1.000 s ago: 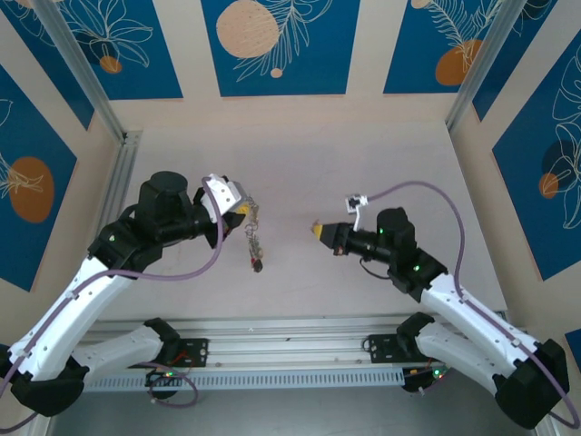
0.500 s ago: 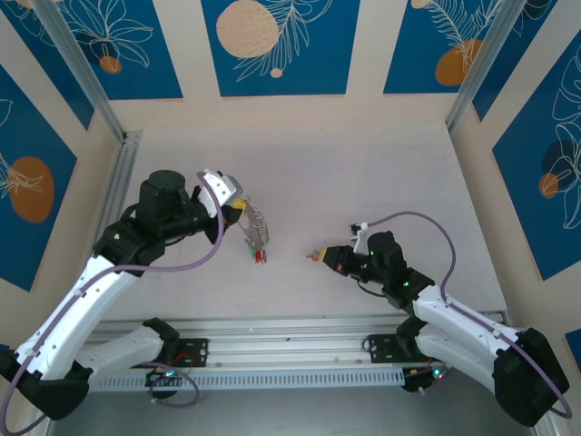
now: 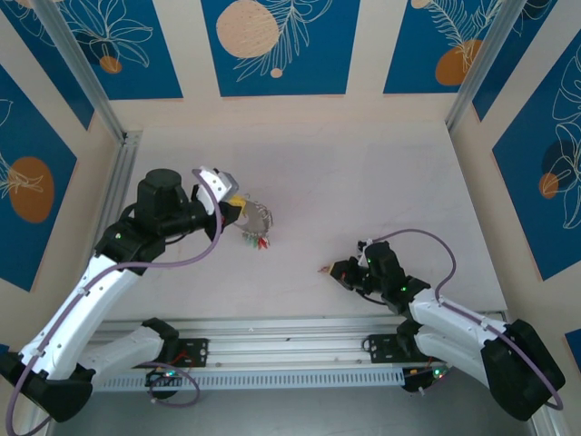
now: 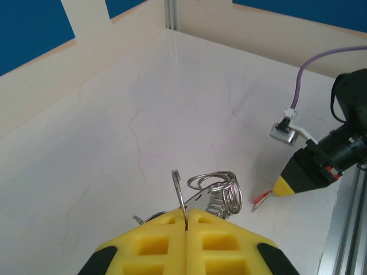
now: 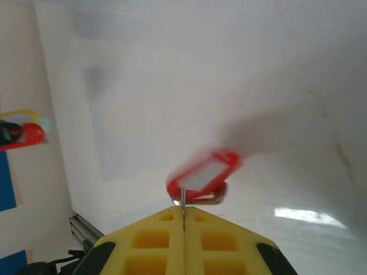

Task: Put the keys on the keyring

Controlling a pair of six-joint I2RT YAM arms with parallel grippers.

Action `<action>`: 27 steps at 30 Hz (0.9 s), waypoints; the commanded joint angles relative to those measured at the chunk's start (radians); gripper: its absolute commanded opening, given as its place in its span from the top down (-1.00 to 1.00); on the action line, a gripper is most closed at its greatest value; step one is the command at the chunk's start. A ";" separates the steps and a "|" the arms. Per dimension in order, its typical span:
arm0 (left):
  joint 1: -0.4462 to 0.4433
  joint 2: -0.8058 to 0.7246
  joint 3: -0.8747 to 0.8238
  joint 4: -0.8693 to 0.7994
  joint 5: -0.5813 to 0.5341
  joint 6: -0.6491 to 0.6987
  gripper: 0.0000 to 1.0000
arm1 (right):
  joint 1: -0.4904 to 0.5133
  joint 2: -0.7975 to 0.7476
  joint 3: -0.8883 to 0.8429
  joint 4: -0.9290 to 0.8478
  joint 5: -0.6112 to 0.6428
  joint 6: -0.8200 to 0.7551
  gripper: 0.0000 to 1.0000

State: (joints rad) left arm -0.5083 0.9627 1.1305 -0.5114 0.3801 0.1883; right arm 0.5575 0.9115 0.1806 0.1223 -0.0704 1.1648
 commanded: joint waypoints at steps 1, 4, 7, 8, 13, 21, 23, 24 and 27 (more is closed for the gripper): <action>0.018 -0.029 -0.002 0.074 0.054 -0.014 1.00 | -0.017 0.022 -0.012 -0.041 0.024 0.025 0.95; 0.026 -0.032 -0.007 0.082 0.065 -0.019 1.00 | -0.027 0.021 -0.013 -0.063 0.024 0.023 0.80; 0.036 -0.034 -0.015 0.103 0.083 -0.029 1.00 | -0.031 -0.016 0.007 -0.136 0.030 -0.002 0.50; 0.040 -0.032 -0.015 0.106 0.087 -0.032 1.00 | -0.032 -0.041 0.020 -0.176 0.034 -0.018 0.39; 0.044 -0.029 -0.017 0.109 0.103 -0.036 1.00 | -0.040 -0.178 0.119 -0.463 0.075 -0.133 0.03; 0.045 -0.033 -0.025 0.108 0.118 -0.042 1.00 | -0.174 -0.134 0.206 -0.597 -0.060 -0.358 0.00; 0.046 -0.032 -0.026 0.109 0.118 -0.044 1.00 | -0.193 -0.019 0.285 -0.631 -0.095 -0.454 0.08; 0.045 -0.032 -0.027 0.109 0.118 -0.045 1.00 | -0.189 0.042 0.340 -0.665 -0.103 -0.518 0.11; 0.046 -0.035 -0.041 0.111 0.112 -0.041 1.00 | -0.147 0.182 0.452 -0.720 -0.104 -0.592 0.14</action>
State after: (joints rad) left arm -0.4747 0.9501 1.0988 -0.4557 0.4641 0.1574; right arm 0.3855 1.0237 0.5484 -0.5182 -0.1123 0.7261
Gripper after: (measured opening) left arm 0.053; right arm 0.431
